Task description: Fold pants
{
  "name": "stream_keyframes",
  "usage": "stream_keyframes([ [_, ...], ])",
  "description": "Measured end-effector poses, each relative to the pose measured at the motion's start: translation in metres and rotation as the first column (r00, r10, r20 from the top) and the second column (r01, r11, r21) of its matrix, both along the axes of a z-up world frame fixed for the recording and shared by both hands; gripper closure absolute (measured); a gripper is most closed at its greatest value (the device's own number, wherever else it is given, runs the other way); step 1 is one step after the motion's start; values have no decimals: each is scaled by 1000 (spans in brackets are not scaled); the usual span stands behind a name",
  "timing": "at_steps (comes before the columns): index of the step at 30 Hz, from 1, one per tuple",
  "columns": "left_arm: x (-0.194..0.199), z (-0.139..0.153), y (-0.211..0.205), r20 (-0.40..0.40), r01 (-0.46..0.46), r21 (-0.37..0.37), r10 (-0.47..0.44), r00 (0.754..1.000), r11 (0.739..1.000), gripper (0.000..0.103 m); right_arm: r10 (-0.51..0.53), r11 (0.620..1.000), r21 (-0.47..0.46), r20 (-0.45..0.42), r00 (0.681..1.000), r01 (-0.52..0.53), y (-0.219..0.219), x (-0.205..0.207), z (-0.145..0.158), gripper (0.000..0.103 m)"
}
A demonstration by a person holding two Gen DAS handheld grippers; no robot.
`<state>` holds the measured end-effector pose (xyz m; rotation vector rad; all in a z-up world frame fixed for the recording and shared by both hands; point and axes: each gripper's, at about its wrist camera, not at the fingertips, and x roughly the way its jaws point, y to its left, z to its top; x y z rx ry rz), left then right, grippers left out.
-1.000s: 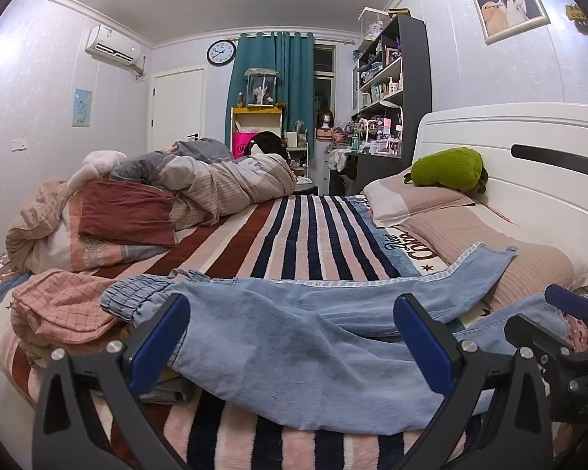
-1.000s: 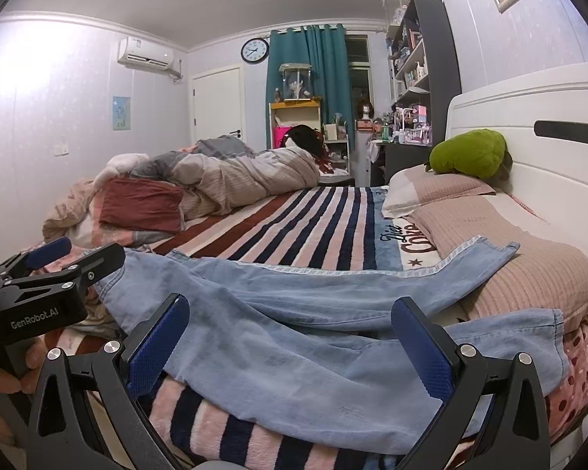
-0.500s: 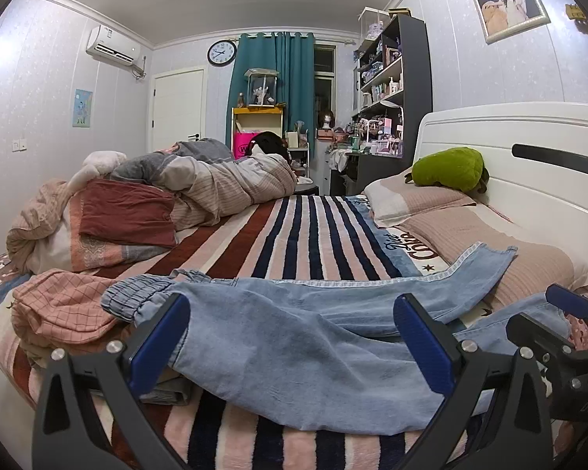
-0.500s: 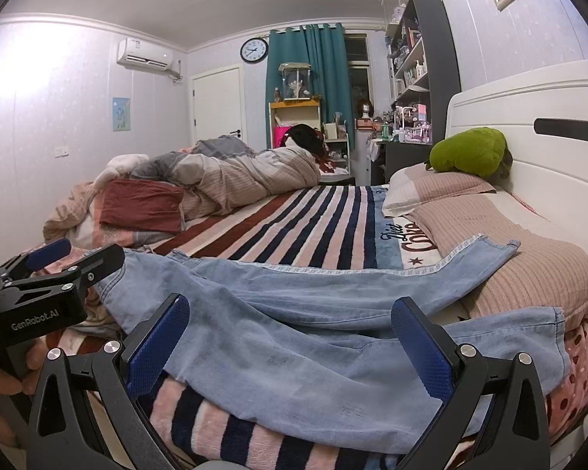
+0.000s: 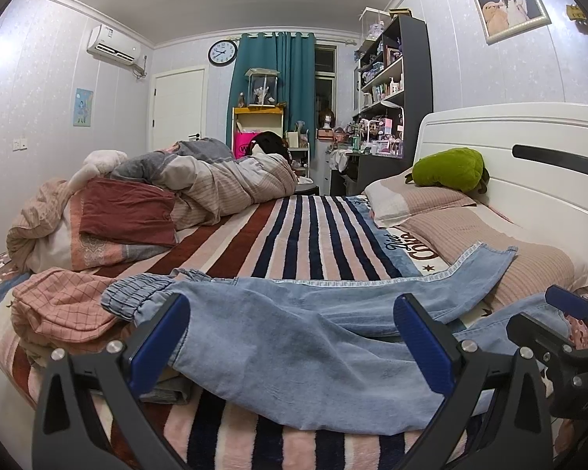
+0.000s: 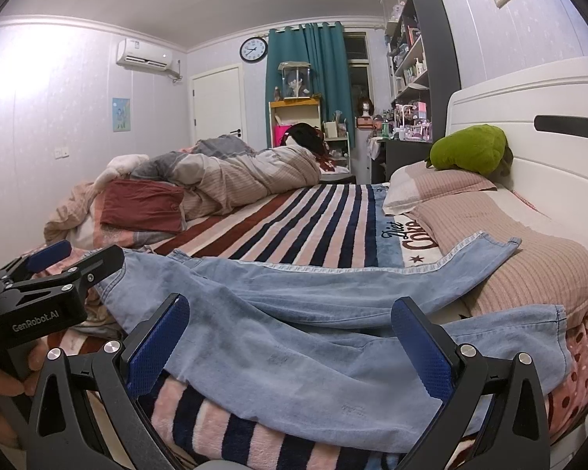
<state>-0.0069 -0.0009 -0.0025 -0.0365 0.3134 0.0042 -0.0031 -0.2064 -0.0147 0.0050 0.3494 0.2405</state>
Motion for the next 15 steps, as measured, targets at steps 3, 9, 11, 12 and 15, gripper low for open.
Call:
stream_keyframes([
  [3,0,0,0,-1,0,1,0,1000,1000,1,0,1000,1,-1,1000,0,0,0,0,0],
  [9,0,0,0,1,0,1,0,1000,1000,1,-2,1000,2,-3,1000,2,-1,0,0,1],
  [11,1,0,0,-3,-5,9,5,1000,1000,1,2,1000,15,0,1000,-2,-2,0,0,1],
  [12,1,-1,-1,-5,-6,11,6,1000,1000,1,10,999,31,7,1000,-10,-3,0,1,1],
  [15,5,-4,-1,-12,-12,19,13,1000,1000,1,39,996,87,-7,999,-38,-8,4,0,1],
])
